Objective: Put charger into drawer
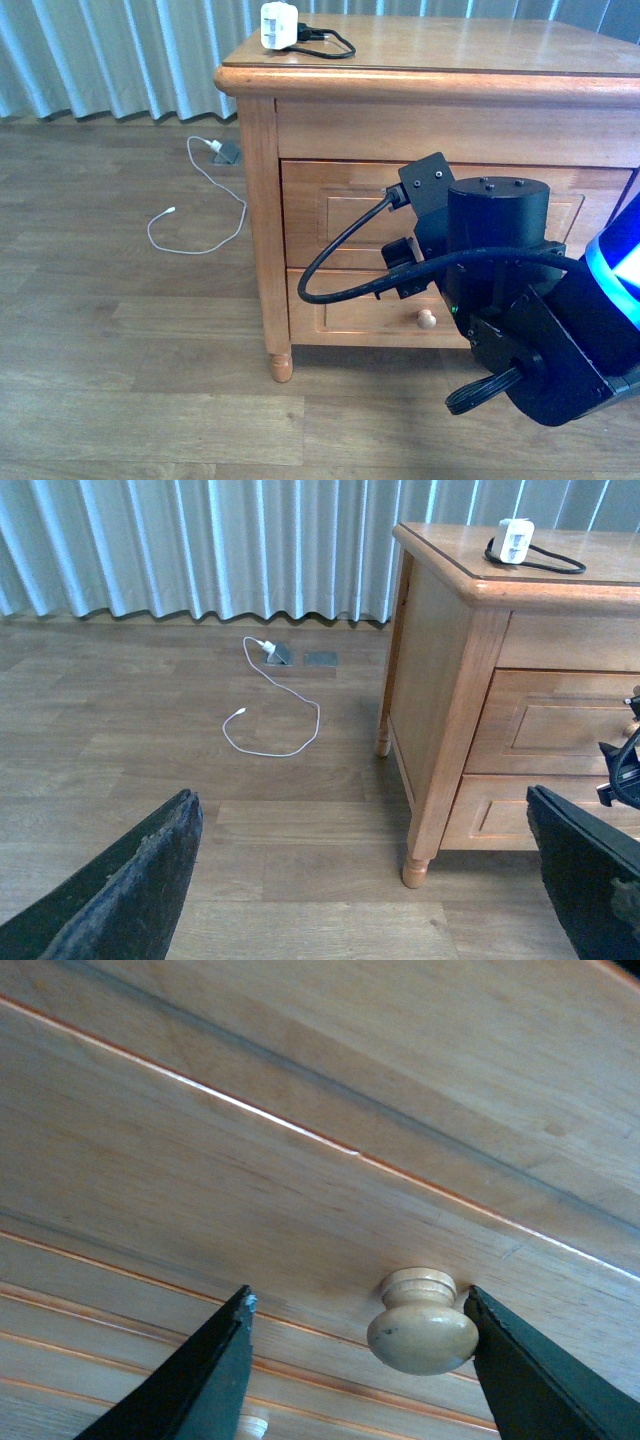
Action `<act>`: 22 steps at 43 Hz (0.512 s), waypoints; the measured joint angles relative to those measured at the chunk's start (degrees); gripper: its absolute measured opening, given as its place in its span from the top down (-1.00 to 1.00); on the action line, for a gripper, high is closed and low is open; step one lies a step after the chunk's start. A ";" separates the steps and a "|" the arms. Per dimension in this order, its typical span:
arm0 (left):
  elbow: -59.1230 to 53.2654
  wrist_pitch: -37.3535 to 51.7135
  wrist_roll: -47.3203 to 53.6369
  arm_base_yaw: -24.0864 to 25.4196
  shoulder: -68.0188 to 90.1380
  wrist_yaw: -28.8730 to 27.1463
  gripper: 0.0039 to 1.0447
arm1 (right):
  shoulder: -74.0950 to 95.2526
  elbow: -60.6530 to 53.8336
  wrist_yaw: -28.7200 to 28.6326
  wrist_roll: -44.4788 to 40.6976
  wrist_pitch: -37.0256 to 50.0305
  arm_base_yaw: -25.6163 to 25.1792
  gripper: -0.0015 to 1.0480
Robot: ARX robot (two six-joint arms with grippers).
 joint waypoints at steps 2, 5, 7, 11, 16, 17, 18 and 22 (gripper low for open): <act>0.00 0.00 0.00 0.00 0.00 0.00 -0.89 | 0.00 0.02 0.35 -0.02 0.00 -0.11 0.00; 0.00 0.00 0.00 0.00 0.00 0.00 -0.89 | 0.00 0.04 0.83 -0.02 0.02 -0.26 0.20; 0.00 0.00 0.00 0.00 0.00 0.00 -0.89 | -0.02 0.04 1.20 -0.02 0.02 -0.33 0.33; 0.00 0.00 0.00 0.00 0.00 -0.02 -0.89 | -0.11 0.07 1.16 -0.02 0.04 -0.35 0.50; 0.00 0.00 0.00 0.00 0.00 0.00 -0.89 | -0.13 0.24 1.05 0.00 0.02 -0.35 0.54; 0.00 0.00 0.00 0.00 0.00 0.00 -0.89 | -0.13 0.26 1.05 -0.02 0.02 -0.35 0.54; 0.00 0.00 0.00 0.00 0.00 0.00 -0.89 | -0.13 0.26 1.07 0.00 0.02 -0.35 0.54; 0.00 0.00 0.00 0.00 0.00 0.00 -0.89 | -0.13 0.26 1.07 0.00 0.00 -0.35 0.54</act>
